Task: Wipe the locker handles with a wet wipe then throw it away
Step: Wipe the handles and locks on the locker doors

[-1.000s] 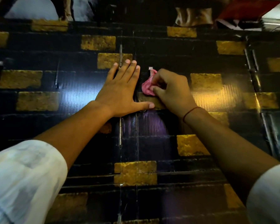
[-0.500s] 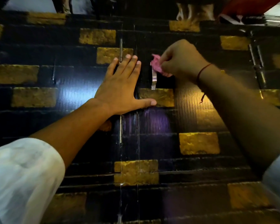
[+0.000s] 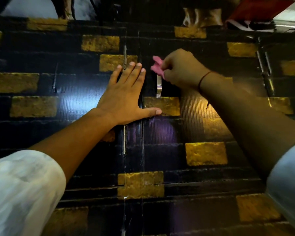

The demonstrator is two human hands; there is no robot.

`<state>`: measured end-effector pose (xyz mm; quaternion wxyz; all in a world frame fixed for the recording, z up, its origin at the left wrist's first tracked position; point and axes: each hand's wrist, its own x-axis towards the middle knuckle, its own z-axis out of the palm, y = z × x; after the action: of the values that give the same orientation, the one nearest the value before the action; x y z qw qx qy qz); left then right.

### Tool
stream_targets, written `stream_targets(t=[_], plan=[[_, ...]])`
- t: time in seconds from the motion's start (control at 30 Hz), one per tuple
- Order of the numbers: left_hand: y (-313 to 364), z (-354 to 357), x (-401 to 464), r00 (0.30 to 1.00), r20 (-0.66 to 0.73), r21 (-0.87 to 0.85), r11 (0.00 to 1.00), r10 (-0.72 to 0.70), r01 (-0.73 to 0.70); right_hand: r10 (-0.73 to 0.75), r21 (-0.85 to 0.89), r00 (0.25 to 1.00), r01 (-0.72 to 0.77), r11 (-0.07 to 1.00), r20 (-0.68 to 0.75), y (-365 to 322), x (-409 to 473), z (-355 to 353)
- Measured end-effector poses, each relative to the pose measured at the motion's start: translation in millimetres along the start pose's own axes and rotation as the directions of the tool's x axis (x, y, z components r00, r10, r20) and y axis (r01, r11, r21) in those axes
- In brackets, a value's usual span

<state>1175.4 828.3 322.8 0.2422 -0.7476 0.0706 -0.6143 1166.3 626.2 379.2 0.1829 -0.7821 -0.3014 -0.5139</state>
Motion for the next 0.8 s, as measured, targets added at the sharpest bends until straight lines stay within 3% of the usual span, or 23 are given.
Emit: stream_targets(t=[0.03,0.1,0.23,0.37,0.5,0.6,0.7,0.8], plan=[[0.2,0.1,-0.3,1.0,-0.002,0.0,1.0,-0.003,0.003,0.059,-0.065,0.997,-0.056,0.996,0.047,-0.9,1.7,-5.0],[0.4,-0.5,0.4,1.0,-0.001,0.001,1.0,-0.003,0.003,0.119,-0.095,0.993,-0.117,0.989,0.008,-1.8,2.2,-16.0],[1.1,-0.1,-0.3,1.0,0.0,0.005,1.0,-0.002,0.002,0.01,0.078,0.99,0.001,0.997,-0.139,-3.2,-14.5,9.3],[1.3,0.0,-1.2,1.0,-0.005,0.003,1.0,0.0,0.0,0.162,0.184,0.986,-0.151,0.971,-0.049,1.9,-14.3,9.9],[0.4,0.2,-1.8,1.0,-0.014,-0.008,1.0,0.006,-0.006,0.013,0.189,0.946,0.052,0.981,-0.323,1.3,-18.9,27.9],[0.4,0.5,-2.3,1.0,-0.014,-0.019,1.0,0.008,-0.008,0.029,0.323,0.92,0.108,0.94,-0.392,8.0,-28.2,47.7],[0.5,1.1,-2.3,1.0,-0.011,-0.032,0.999,0.007,-0.007,0.055,0.406,0.925,0.111,0.907,-0.376,14.1,-40.8,57.1],[1.7,-0.6,-2.6,1.0,0.019,-0.031,1.0,0.001,-0.001,-0.027,0.24,0.962,0.096,0.966,-0.273,11.2,-45.9,47.4]])
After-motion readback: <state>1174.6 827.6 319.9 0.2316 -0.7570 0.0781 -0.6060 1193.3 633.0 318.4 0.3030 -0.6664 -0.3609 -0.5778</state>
